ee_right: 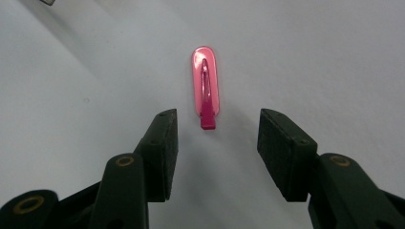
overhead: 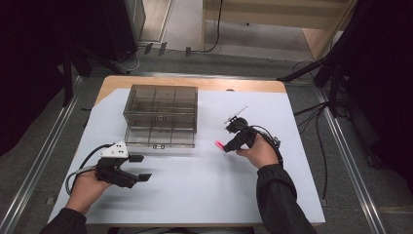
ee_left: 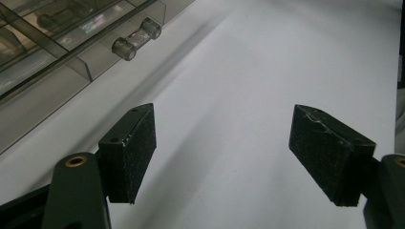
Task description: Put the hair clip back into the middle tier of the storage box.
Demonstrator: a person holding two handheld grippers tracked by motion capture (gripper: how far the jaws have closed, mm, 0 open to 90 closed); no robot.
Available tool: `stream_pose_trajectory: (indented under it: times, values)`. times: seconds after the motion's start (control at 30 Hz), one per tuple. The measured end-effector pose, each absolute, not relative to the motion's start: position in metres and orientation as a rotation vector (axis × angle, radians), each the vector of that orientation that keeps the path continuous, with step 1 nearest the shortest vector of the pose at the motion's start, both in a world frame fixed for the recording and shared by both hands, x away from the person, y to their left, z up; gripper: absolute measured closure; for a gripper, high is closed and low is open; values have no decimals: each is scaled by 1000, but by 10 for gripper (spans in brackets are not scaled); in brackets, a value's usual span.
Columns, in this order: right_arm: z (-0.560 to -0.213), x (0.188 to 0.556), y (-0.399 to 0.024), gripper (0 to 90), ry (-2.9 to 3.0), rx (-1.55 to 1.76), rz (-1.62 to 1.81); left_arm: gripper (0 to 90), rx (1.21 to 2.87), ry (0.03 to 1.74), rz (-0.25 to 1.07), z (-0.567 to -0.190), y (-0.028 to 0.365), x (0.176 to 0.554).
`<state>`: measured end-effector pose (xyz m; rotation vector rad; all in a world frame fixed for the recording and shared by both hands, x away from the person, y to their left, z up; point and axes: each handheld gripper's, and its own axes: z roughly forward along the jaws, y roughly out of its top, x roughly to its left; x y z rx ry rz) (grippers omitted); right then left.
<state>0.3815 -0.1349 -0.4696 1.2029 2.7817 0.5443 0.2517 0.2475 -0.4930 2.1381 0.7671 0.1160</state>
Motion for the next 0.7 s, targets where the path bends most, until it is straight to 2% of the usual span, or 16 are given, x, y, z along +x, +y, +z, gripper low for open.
stream_pose_trajectory:
  times: [0.7]
  values:
    - [-484,392,-108,507,2828,1120,393,253,2129,799,123,-494,255,244]
